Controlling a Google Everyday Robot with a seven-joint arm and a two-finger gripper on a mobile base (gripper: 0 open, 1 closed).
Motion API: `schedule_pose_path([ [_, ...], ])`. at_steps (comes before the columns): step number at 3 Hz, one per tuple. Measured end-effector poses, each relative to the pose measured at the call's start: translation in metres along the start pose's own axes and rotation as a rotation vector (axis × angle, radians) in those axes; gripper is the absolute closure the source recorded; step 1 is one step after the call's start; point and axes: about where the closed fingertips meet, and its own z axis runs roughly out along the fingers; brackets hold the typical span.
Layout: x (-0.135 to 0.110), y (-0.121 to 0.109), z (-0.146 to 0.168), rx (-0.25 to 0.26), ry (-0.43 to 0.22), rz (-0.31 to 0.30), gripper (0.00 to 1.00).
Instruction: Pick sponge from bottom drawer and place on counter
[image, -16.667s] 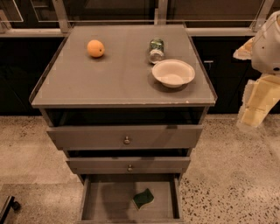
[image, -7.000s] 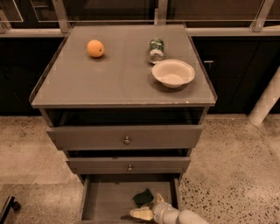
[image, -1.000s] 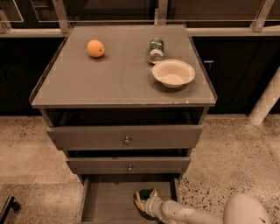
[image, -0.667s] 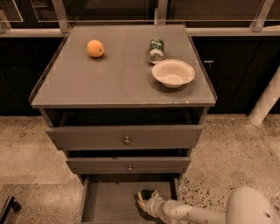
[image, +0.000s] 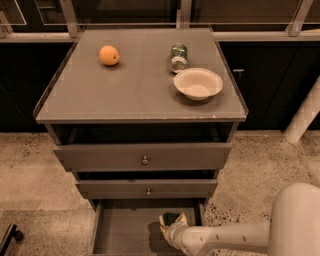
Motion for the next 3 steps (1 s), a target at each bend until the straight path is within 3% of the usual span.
schedule_pose_path([
  [1, 0.0, 0.0, 0.0, 0.0, 0.0, 0.0, 1.0],
  [2, -0.006, -0.007, -0.014, -0.039, -0.052, -0.027, 1.0],
  [3, -0.033, -0.023, -0.037, -0.089, -0.192, -0.059, 1.0],
])
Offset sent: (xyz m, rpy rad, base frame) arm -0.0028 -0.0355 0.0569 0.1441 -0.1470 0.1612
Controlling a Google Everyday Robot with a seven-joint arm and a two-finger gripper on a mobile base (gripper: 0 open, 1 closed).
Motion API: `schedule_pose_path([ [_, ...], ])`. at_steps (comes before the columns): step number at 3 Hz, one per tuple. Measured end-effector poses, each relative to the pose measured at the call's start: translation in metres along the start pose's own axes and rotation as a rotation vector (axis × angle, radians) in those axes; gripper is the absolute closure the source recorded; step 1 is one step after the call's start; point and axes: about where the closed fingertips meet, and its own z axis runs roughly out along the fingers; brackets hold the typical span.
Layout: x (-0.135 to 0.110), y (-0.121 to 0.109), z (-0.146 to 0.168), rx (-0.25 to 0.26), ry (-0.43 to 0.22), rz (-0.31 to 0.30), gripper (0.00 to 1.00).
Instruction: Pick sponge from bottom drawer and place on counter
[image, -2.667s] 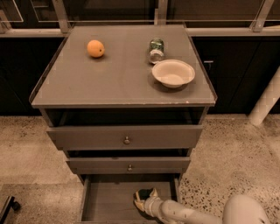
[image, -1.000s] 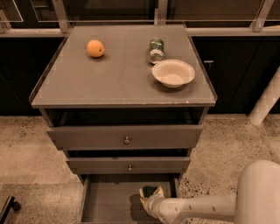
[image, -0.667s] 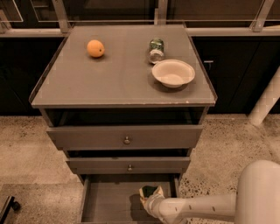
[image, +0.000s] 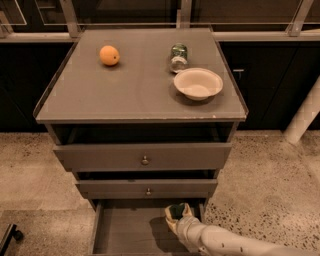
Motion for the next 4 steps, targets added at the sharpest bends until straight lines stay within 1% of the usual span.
schedule_pose_path([
  [1, -0.036, -0.033, -0.024, 0.001, -0.16, -0.037, 1.0],
  [2, -0.047, -0.059, -0.042, 0.031, -0.248, -0.045, 1.0],
  [3, -0.047, -0.059, -0.042, 0.031, -0.248, -0.045, 1.0],
  [4, -0.059, -0.047, -0.051, 0.011, -0.274, -0.077, 1.0],
])
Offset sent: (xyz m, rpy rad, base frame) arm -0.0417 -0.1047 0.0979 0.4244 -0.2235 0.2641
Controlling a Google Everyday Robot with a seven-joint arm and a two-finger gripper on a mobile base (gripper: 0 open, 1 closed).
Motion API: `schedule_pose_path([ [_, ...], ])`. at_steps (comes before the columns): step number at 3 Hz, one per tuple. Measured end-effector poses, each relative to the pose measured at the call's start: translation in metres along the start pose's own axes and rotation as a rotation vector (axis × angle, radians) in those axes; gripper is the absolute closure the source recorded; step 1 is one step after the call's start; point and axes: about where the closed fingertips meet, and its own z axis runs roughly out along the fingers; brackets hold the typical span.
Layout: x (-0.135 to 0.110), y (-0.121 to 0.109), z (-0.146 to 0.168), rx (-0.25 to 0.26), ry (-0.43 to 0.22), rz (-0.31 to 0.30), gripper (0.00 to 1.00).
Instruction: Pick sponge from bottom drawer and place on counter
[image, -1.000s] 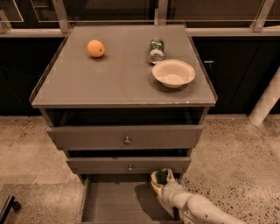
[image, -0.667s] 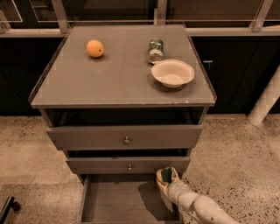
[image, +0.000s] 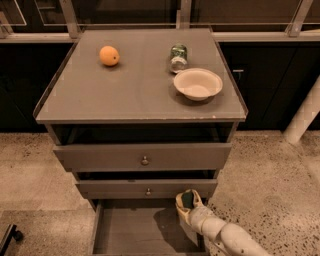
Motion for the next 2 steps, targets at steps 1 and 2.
schedule_pose_path([
  [1, -0.045, 0.014, -0.024, 0.04, -0.061, -0.119, 1.0],
  [2, -0.087, 0.044, -0.049, 0.078, -0.119, -0.216, 1.0],
])
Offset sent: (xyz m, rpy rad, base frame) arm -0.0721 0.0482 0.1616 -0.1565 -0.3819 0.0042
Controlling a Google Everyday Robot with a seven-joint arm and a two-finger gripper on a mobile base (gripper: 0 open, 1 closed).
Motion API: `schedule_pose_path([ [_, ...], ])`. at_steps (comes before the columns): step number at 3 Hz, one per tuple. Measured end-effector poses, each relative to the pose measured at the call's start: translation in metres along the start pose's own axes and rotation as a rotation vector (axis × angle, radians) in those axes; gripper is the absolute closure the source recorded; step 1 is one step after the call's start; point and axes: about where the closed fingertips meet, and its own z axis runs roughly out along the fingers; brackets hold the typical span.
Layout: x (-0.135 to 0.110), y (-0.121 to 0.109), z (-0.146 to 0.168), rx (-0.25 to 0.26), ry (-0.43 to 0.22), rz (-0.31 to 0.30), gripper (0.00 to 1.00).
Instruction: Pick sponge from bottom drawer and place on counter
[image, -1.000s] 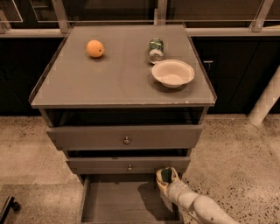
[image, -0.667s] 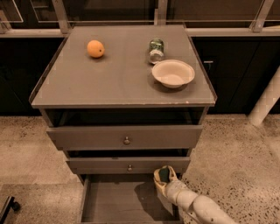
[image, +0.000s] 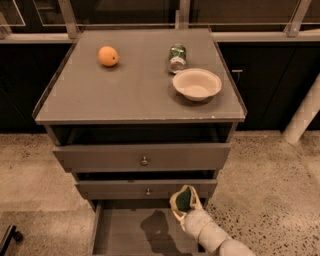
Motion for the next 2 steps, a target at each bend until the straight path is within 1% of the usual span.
schedule_pose_path([
  [1, -0.0519, -0.0002, -0.0172, 0.017, -0.063, -0.072, 1.0],
  [2, -0.0519, -0.0002, -0.0172, 0.017, -0.063, -0.072, 1.0],
])
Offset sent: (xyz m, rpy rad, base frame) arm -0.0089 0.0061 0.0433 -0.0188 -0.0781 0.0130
